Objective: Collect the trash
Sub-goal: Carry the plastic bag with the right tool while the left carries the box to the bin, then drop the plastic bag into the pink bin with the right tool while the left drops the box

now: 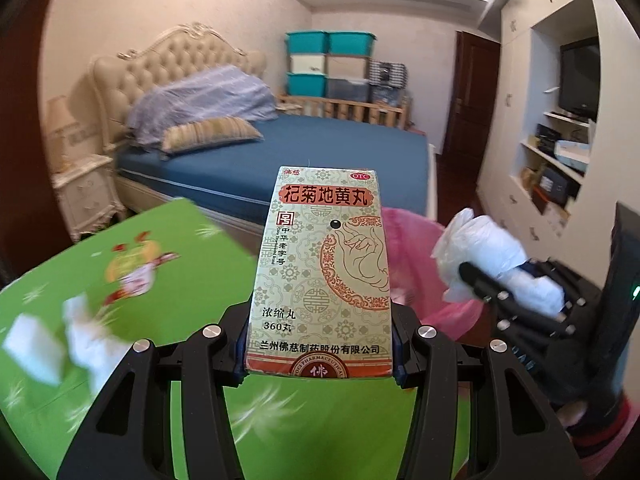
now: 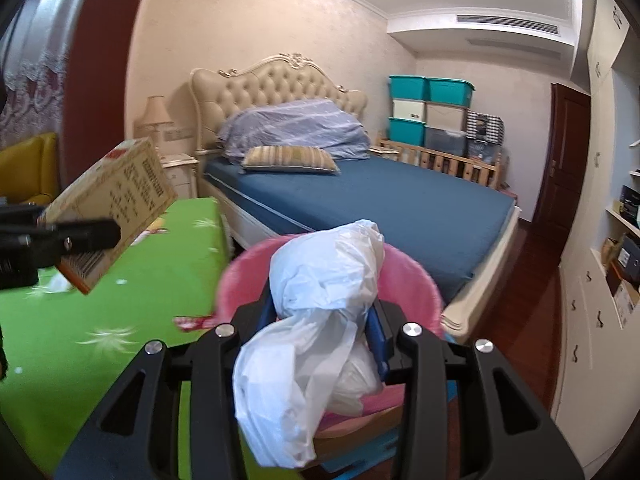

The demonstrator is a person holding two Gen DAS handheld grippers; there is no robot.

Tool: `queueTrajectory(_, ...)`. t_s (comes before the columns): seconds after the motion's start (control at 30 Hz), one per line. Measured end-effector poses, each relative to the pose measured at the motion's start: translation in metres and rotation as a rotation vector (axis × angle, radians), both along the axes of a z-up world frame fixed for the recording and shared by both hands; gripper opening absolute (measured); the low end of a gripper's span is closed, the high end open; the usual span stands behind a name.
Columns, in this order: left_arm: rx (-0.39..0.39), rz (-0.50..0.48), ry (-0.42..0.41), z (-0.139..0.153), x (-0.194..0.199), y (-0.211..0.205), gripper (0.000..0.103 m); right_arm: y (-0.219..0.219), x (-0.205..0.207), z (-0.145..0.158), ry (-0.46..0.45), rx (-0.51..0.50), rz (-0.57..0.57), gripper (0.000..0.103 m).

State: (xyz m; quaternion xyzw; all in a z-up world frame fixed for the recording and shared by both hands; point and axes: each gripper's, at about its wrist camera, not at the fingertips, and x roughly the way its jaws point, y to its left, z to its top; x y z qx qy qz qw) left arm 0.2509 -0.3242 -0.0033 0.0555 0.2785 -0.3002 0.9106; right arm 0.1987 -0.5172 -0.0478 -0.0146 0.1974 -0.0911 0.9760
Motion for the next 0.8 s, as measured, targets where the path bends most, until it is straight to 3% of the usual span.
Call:
queueTrajectory(0.33,-0.017,-0.073,0.074,-0.01,0.067,-0.08,0.049,-0.053,0.043,-0.025,0.023,0.028,-0.023,0.045)
queueTrajectory(0.37,-0.023,-0.08,0.087,-0.011,0.07,-0.084,0.061,-0.052,0.047,-0.027,0.024,0.037,0.0,0.05)
queueTrajectory(0.4,-0.04,-0.087,0.111,-0.013,0.077,-0.086,0.074,-0.053,0.049,-0.032,0.03,0.042,0.022,0.062)
queueTrajectory(0.43,-0.051,-0.076,0.118,-0.013,0.082,-0.085,0.077,-0.052,0.045,-0.036,0.034,0.034,0.013,0.072)
queueTrajectory(0.6,-0.031,-0.024,0.022,-0.001,0.066,-0.059,0.086,-0.054,0.027,-0.038,0.024,0.04,-0.014,0.076)
queueTrajectory(0.8,0.006,0.051,-0.128,0.011,0.009,-0.001,0.09,-0.024,0.0,-0.014,0.023,0.031,0.014,0.079)
